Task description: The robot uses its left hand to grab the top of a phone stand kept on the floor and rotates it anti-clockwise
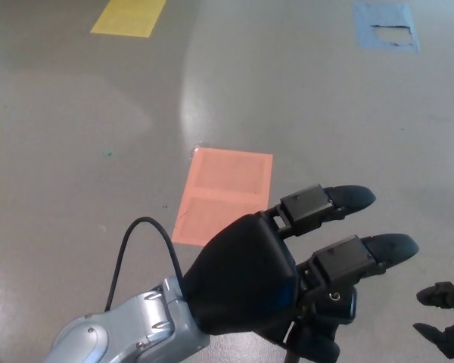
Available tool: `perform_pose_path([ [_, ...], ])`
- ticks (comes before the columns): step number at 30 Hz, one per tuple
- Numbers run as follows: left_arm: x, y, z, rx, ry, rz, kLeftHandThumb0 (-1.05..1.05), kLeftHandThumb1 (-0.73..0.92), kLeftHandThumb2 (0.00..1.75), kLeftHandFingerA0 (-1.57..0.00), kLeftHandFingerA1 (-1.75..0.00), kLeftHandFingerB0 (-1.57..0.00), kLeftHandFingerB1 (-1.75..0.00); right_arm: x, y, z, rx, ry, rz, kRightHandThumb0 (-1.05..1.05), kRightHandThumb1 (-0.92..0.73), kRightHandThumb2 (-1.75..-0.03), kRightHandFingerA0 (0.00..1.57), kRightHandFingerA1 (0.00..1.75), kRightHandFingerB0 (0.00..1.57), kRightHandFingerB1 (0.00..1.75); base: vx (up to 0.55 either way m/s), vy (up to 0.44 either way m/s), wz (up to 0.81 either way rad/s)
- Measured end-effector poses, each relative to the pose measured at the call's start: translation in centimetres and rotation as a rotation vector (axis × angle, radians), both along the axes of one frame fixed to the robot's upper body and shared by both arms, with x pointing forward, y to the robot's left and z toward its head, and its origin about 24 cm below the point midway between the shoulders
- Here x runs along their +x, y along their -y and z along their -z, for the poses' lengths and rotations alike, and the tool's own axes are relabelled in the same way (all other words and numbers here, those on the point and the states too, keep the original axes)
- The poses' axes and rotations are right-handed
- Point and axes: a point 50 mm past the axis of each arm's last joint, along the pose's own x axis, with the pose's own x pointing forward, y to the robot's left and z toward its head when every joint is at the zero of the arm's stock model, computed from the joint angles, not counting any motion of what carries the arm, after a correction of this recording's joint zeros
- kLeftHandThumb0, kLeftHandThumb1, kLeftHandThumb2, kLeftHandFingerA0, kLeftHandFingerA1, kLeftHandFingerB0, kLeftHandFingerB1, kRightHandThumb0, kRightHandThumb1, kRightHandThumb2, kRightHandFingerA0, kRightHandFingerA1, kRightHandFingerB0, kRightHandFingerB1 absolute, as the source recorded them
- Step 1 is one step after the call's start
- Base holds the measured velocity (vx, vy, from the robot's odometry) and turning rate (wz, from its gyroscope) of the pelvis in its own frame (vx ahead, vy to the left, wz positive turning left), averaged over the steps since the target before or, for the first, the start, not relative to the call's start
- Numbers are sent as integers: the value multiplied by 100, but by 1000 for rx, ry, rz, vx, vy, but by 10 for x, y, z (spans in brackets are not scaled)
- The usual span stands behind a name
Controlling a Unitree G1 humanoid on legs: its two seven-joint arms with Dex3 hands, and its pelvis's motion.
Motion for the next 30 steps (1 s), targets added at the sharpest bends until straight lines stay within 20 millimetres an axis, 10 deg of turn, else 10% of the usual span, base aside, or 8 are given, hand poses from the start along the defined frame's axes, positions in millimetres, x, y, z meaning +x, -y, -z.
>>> perform_pose_path([
  [11, 3, 0, -1, 3, 1, -8, -96, 90, 67, -3, -39, 0, -34, 2, -1, -2, 0, 6, -2, -58, -63, -88, 27, 53, 5, 29, 0, 0, 0],
  [12, 3, 0, -1, 3, 1, -8, -21, 48, 55, -82, -45, -84, -47, 2, -1, -2, 0, 6, -2, -105, -81, -160, 157, 152, 133, 151, 0, 0, 0],
  [13, 3, 0, -1, 2, 1, -8, -21, 48, 55, -82, -45, -84, -47, 2, -1, -2, 1, 6, -2, -105, -81, -160, 157, 152, 133, 151, 0, 0, 0],
  [14, 3, 0, -1, 0, 2, -8, -21, 49, 56, -82, -45, -82, -48, 2, -2, -1, -53, -17, -31, -98, -82, -67, 68, 69, 43, 41, 0, 0, 0],
  [17, 3, 0, 0, -1, 0, -6, -23, 51, 57, -90, -50, -82, -48, 0, -4, 4, -137, -61, -77, -46, -80, -63, 34, 64, 24, 39, 0, 0, 0],
  [21, 5, 0, 1, -14, -14, -10, -23, 53, 57, -88, -51, -78, -47, 4, -4, -2, -34, -22, -51, -89, -82, -65, 56, 62, 35, 38, 0, 0, 0],
  [28, 5, 0, 0, -37, -40, -3, -20, 53, 57, -87, -48, -82, -48, 8, -8, -6, -69, -21, -95, -54, -61, -76, 26, 62, 7, 39, 0, 0, 0],
  [30, 5, 0, -1, -42, -52, -1, -23, 50, 56, -85, -46, -87, -47, 9, -7, -8, 4, 1, -59, -92, -75, -72, 60, 63, 39, 41, 0, 0, 0],
])
